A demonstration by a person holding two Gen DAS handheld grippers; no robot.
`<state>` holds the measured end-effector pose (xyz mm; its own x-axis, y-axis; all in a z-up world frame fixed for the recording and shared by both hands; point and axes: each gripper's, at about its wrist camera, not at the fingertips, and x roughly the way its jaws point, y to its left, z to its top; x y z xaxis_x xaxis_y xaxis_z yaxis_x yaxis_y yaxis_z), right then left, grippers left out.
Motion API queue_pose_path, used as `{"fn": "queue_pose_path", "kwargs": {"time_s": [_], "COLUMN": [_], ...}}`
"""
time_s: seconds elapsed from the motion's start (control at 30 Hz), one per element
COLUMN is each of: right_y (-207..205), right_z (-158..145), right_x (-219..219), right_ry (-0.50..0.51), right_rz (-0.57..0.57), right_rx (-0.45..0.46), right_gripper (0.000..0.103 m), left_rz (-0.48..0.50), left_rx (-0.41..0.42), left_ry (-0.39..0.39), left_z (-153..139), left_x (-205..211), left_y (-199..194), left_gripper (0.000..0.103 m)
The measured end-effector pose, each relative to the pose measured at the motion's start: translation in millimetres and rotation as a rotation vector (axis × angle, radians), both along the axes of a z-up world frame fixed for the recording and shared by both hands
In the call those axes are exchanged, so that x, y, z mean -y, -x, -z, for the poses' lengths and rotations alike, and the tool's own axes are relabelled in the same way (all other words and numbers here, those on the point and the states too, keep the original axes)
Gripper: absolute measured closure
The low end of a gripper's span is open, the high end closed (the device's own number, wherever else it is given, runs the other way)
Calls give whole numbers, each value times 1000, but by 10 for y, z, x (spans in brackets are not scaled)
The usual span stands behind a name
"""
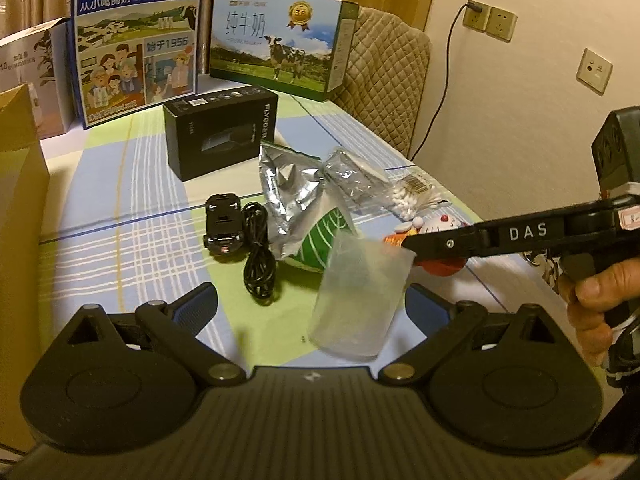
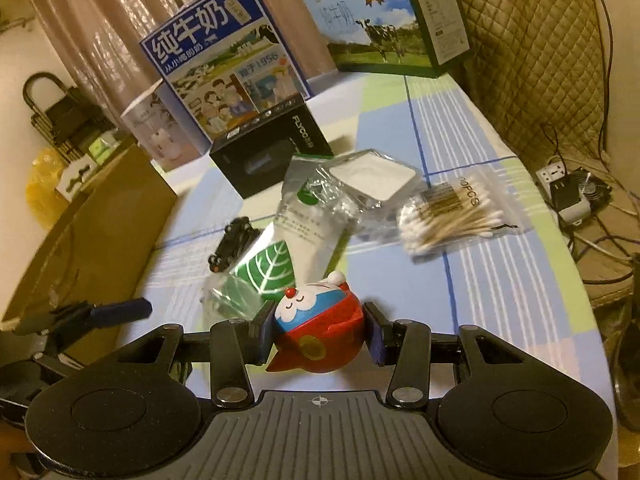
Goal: Organize objects
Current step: 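Grasp the clear plastic cup with the left gripper while the right holds Doraemon, then carry the cup into the box and release it while the right carries Doraemon over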
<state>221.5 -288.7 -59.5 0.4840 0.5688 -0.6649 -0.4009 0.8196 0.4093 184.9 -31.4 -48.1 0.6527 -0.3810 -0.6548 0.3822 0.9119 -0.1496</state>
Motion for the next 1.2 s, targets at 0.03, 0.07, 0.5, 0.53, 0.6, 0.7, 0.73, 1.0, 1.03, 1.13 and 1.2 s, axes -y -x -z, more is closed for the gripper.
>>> {"fn": "queue_pose_path", "kwargs": {"time_s": [0.03,0.07,0.5,0.53,0.6,0.7,0.73,1.0,1.03,1.13,1.2], "right_y": [8,17,-4,-5,-10,-7,-5,106,142,281,390], "right_z": [-1,4,25,25,26,22,14,-120,-147,-243,-298], "right_x": [-3,12,16,15,7,-12,-21,-33,-36,-72,-88], "right_ry": [7,7,-1,-2,0,1,0,12,22,50,60], "right_rz": [3,10,26,25,24,23,24,71,74,68,64], "right_rx": [-1,-2,-21,-21,-20,-17,-16,42,55,103,127], "right_gripper": [61,61,61,61,61,61,61,61,61,61,61], "left_rz": [4,8,176,180,189,196,199,144,133,96,79], "left_rx": [3,4,77,76,76,70,69,34,29,16,15], "left_ry": [-2,-1,-131,-131,-132,-137,-136,-124,-120,-99,-86], "left_z": [8,18,198,207,219,217,215,133,115,49,-10], "left_x": [9,18,467,479,488,489,485,377,348,246,185], "left_y": [3,6,-31,-46,-68,-68,-60,6,14,30,55], "left_gripper": [5,5,31,34,44,55,56,56,56,56,56]}}
